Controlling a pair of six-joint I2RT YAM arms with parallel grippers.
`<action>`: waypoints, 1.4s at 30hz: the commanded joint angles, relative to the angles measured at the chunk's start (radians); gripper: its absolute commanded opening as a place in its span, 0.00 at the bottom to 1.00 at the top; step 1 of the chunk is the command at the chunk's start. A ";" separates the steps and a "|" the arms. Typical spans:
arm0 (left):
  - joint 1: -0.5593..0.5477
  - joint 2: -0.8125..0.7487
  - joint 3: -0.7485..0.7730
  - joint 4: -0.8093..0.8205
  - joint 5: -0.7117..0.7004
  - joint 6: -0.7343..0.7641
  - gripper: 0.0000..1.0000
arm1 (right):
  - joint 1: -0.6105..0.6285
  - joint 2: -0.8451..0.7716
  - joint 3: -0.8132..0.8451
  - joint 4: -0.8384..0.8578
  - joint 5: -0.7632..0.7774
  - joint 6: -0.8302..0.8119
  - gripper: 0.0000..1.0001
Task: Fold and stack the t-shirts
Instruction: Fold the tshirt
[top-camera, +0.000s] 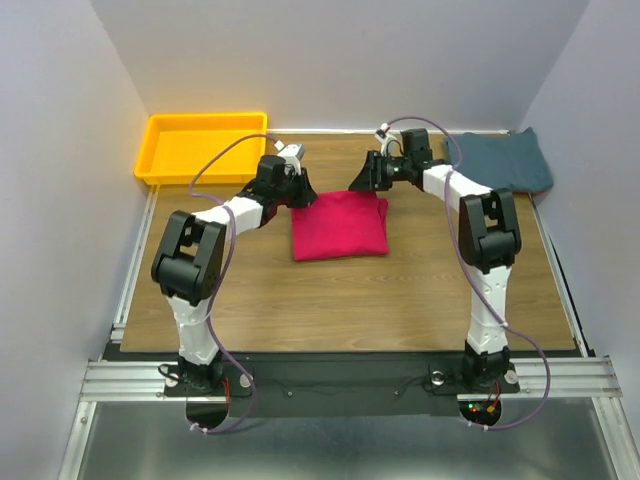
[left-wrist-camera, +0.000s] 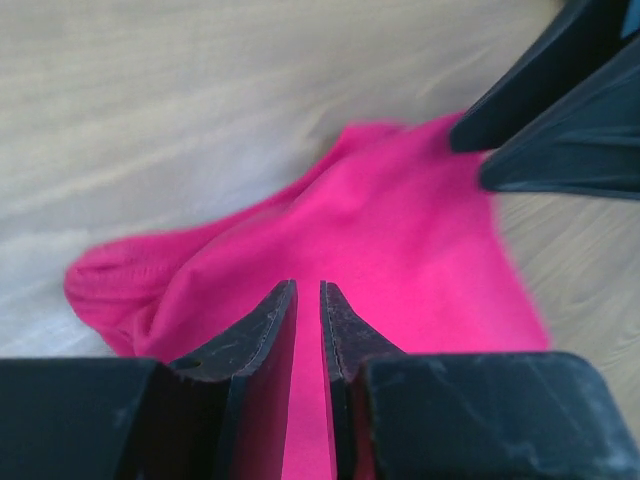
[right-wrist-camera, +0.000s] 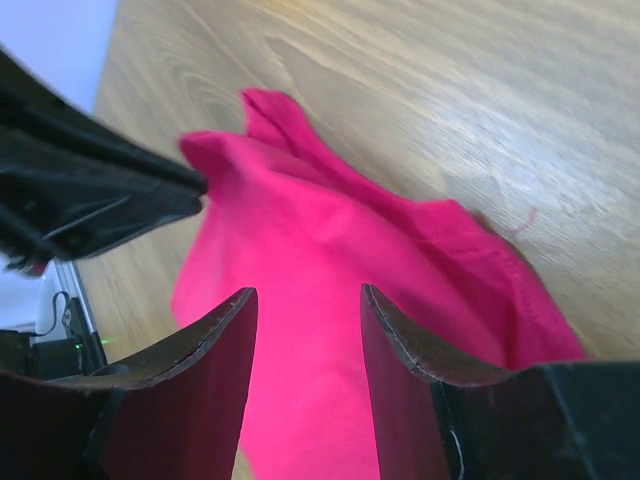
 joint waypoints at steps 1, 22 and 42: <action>0.050 0.093 0.084 0.024 0.035 -0.020 0.27 | -0.035 0.098 0.048 0.045 -0.032 0.021 0.52; 0.119 0.106 0.106 0.067 0.216 -0.127 0.45 | -0.103 0.049 0.042 0.061 -0.078 0.074 0.54; 0.066 -0.045 -0.216 0.128 0.127 -0.218 0.57 | -0.084 -0.067 -0.306 0.097 0.051 0.044 0.54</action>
